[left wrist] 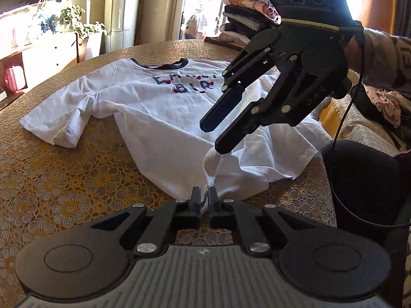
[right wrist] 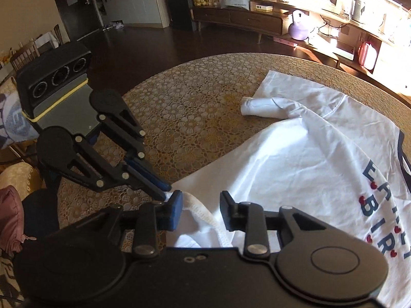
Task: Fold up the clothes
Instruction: 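Grasp the shirt side with the right gripper while the left gripper holds the hem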
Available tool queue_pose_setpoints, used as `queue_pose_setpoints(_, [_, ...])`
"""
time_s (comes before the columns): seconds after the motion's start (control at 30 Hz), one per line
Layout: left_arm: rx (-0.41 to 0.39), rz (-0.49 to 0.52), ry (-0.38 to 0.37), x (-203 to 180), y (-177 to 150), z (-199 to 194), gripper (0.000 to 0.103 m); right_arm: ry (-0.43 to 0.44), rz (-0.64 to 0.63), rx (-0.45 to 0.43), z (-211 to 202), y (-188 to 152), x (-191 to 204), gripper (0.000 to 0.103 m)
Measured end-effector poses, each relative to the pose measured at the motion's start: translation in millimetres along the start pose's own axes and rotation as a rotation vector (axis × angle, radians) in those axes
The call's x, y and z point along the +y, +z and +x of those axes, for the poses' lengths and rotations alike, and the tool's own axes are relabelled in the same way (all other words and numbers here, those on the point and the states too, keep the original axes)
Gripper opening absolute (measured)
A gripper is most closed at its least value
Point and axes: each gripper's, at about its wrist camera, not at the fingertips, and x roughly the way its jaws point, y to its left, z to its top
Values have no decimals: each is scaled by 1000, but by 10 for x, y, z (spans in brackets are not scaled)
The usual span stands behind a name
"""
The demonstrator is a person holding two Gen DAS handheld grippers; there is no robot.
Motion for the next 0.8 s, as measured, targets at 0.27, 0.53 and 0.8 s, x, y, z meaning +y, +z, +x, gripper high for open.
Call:
queue_pose_setpoints(0.27, [-15,20,38,-87,-79,-7,5,53,-83,133,272,-28,158,103])
queue_pose_setpoints(0.53, [15,215,40,-258,28,24,7,122,-174,169,123,-186,414,103])
queue_pose_setpoints(0.8, [133,430,14,-336,245,148,8,129,-191,174,160,-260,468,103])
